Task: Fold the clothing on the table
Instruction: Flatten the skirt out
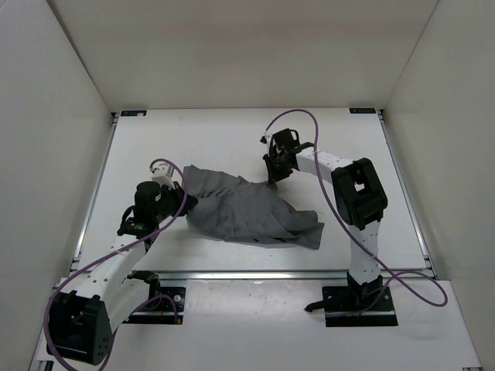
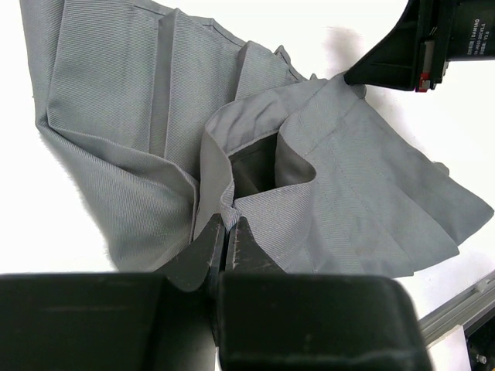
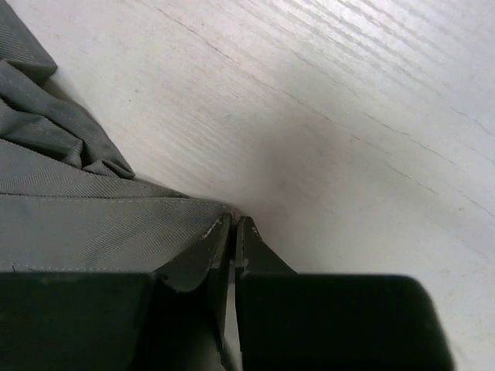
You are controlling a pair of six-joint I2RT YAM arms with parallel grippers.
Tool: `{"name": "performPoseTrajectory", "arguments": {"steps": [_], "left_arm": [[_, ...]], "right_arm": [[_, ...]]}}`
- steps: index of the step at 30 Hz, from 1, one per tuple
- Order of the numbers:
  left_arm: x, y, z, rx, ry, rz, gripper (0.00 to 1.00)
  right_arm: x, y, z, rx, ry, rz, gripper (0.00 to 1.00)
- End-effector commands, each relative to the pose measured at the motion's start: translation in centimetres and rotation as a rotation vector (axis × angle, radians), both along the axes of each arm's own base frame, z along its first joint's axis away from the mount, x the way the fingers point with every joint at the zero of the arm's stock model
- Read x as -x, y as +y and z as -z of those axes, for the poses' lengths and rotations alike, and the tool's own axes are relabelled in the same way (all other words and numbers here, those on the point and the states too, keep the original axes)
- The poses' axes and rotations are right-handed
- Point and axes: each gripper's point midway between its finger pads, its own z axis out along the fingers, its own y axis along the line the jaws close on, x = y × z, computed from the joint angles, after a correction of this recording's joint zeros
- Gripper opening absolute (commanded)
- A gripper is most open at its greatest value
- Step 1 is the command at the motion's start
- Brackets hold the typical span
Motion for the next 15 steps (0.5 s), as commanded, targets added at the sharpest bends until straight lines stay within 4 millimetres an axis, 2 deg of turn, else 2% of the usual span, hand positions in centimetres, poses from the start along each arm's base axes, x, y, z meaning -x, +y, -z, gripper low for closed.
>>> {"name": "performPoseTrajectory", "arguments": {"steps": [1,3,4,6,8,9,11,12,14,15], "left_arm": [[0.0,0.0,-0.4,0.007,-0.020,0.003,0.00],[-0.1,0.1,-0.5,0.009,-0.019,0.001,0.00],[-0.1,-0.1,-0.5,0.008,-0.021,0.006,0.00],[-0.2,0.1,-0.6,0.009,-0.022,-0.002,0.00],[-0.1,-0.1,-0.6,0.011,-0.021,0.005,0.00],[-0.1,0.0,-0.5,0.009,-0.016,0.004,0.00],[-0.4,0.1,-1.3,0.015,-0.037,-0.003,0.00],[-0.5,0.0,-1.6,0.014,-0.042,0.004,0.00],[-1.6,-0.1,-3.8,0.024,-0.083,0.013,0.00],[-2.0,0.1,-4.9,0.024,-0.101,0.009,0.00]], "right_arm": [[2.2,0.3,1.9,-0.013,0.126,-0.002,0.00],[1.9,0.3,0.7,-0.027,0.104,0.004,0.00],[1.5,0.3,-1.0,-0.045,0.057,0.007,0.00],[1.2,0.3,-1.8,-0.057,0.023,0.001,0.00],[0.9,0.5,-4.4,-0.086,-0.045,-0.004,0.00],[0.6,0.3,-5.0,-0.094,-0.074,-0.003,0.00],[0.4,0.5,-7.8,-0.133,-0.149,-0.018,0.00],[0.1,0.3,-10.1,-0.159,-0.210,-0.016,0.00],[-0.2,0.2,-13.5,-0.194,-0.312,-0.049,0.00],[0.1,0.3,-15.9,-0.221,-0.362,-0.058,0.00]]}}
